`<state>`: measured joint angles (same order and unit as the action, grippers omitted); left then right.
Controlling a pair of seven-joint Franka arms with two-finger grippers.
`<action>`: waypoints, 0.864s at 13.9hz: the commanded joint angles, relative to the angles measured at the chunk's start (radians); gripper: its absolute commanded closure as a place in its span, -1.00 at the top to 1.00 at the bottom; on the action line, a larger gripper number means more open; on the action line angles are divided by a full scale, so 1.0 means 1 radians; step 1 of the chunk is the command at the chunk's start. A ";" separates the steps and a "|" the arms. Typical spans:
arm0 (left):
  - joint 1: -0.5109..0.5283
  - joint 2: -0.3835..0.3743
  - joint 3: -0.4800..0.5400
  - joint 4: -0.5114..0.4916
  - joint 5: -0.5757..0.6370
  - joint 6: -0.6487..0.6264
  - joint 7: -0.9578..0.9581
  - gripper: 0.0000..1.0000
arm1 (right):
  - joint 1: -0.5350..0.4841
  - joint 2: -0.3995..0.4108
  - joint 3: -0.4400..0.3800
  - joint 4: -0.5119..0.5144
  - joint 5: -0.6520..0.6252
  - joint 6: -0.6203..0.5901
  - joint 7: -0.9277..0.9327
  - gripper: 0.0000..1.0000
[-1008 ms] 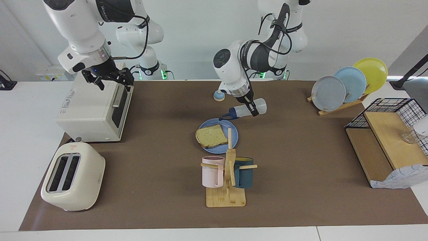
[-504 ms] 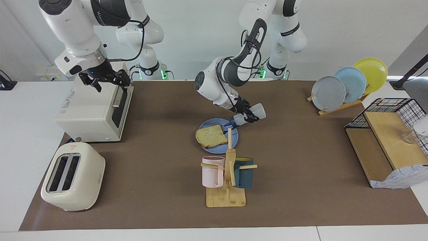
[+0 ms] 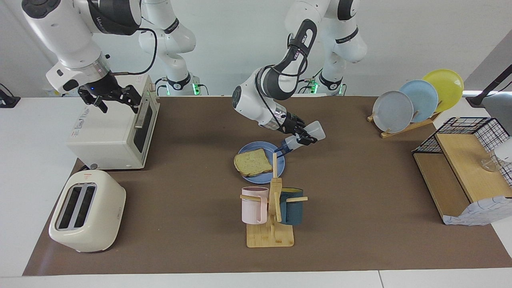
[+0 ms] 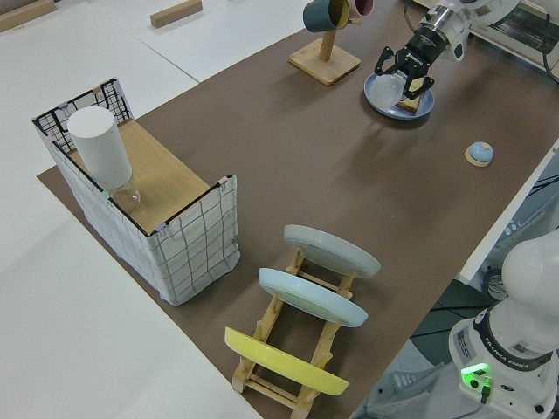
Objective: Put bread on plate and add seasoning
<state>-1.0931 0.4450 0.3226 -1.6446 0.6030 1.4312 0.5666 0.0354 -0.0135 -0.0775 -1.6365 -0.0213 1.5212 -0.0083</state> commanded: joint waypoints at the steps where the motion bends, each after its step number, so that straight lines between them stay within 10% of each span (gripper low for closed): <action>1: -0.013 0.187 0.012 0.139 0.068 -0.136 -0.004 -1.00 | -0.012 -0.016 0.002 -0.020 0.023 0.014 -0.022 1.00; 12: -0.126 0.248 0.013 0.273 0.100 -0.222 0.003 -1.00 | 0.003 -0.005 0.008 0.001 0.032 0.034 -0.021 1.00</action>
<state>-1.1557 0.6916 0.3230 -1.3855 0.6832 1.2489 0.5639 0.0405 -0.0136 -0.0727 -1.6348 -0.0067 1.5504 -0.0083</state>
